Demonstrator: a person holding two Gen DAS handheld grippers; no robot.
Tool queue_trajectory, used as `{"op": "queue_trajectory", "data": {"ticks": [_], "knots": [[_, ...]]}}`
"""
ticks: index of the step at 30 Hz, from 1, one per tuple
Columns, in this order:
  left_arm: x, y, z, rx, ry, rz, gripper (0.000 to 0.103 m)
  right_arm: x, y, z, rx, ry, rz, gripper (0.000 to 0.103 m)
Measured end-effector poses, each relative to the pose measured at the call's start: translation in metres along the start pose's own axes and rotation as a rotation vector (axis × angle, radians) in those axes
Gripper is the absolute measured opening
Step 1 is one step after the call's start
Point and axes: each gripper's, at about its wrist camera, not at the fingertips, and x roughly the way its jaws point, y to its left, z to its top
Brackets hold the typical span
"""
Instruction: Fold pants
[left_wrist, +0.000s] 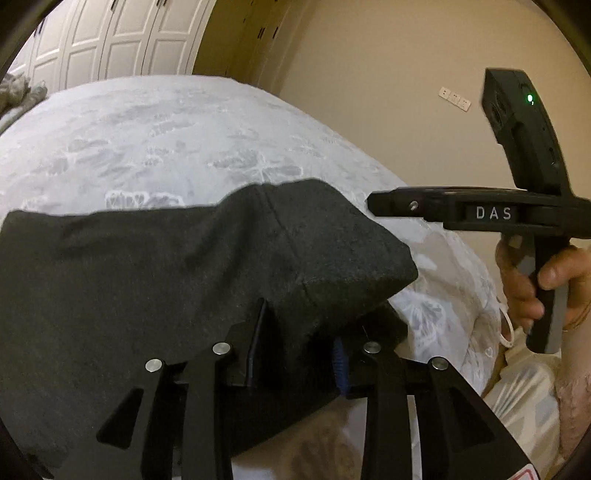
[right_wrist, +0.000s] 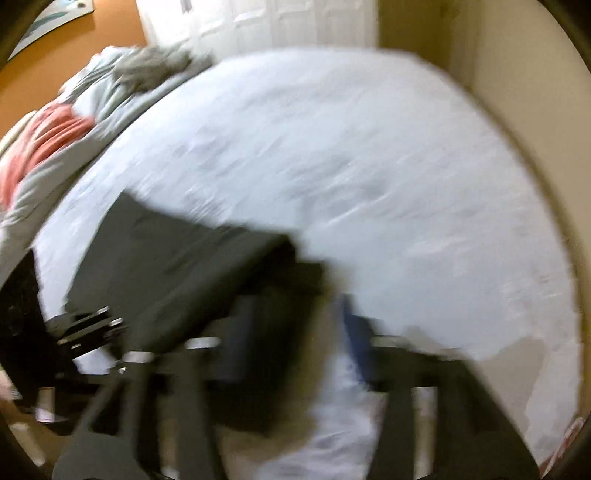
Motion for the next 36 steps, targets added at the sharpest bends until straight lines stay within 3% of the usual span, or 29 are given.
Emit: {"op": "queue_trajectory", "data": {"ticks": [4,5,7,8,9,13,15,18,21,22,26,27,29,31,32,34,35,36], "knots": [[-0.013,0.012,0.005,-0.066,-0.062,-0.003,0.029,0.020,0.003,0.006,-0.047,0.015,0.001,0.060],[-0.018,0.017,0.008,-0.081,-0.080,-0.002,0.029,0.031,0.010,0.007,-0.084,0.034,0.006,0.056],[-0.022,0.022,0.012,-0.092,-0.092,-0.002,0.029,0.049,0.015,0.009,-0.118,0.071,0.007,0.041],[-0.024,0.024,0.014,-0.097,-0.097,-0.002,0.029,0.057,0.017,0.008,-0.120,0.089,0.017,0.016],[-0.025,0.025,0.014,-0.102,-0.102,0.003,0.029,0.063,0.018,0.008,-0.118,0.126,0.026,0.001],[-0.028,0.030,0.014,-0.112,-0.100,-0.001,0.029,0.038,0.033,0.007,-0.151,0.078,0.034,0.000],[-0.027,0.029,0.014,-0.109,-0.094,-0.012,0.029,0.024,0.043,0.002,-0.153,0.067,0.123,0.000],[-0.024,0.020,0.012,-0.086,-0.081,-0.022,0.029,0.041,0.050,-0.010,-0.080,0.153,0.259,0.001],[-0.017,0.009,0.003,-0.044,-0.056,-0.008,0.029,0.043,0.045,-0.008,-0.028,0.152,0.306,0.002],[-0.014,0.005,-0.001,-0.031,-0.048,-0.002,0.029,0.040,0.039,-0.006,-0.015,0.143,0.288,0.002],[-0.007,-0.009,-0.008,0.021,-0.030,-0.009,0.029,0.014,0.012,-0.004,-0.036,0.047,-0.057,0.006],[-0.006,-0.012,-0.009,0.032,-0.031,-0.011,0.029,0.008,0.006,-0.007,-0.022,0.041,-0.059,0.006],[-0.004,-0.017,-0.011,0.046,-0.026,-0.015,0.028,0.001,-0.002,-0.012,0.040,0.047,0.036,0.006],[0.001,-0.022,-0.017,0.063,0.009,-0.043,0.036,-0.001,0.000,-0.015,0.071,0.045,0.085,0.007],[0.001,-0.026,-0.021,0.081,0.022,-0.053,0.046,0.000,0.004,-0.016,0.079,0.055,0.134,0.007],[-0.008,-0.030,-0.022,0.096,0.005,-0.063,0.047,0.004,0.011,-0.015,0.084,0.076,0.197,0.009],[-0.013,-0.030,-0.021,0.096,-0.001,-0.070,0.057,0.005,0.017,-0.014,0.077,0.082,0.215,0.026],[-0.022,-0.028,-0.019,0.086,-0.016,-0.068,0.075,0.004,0.022,-0.015,0.074,0.076,0.223,0.056]]}}
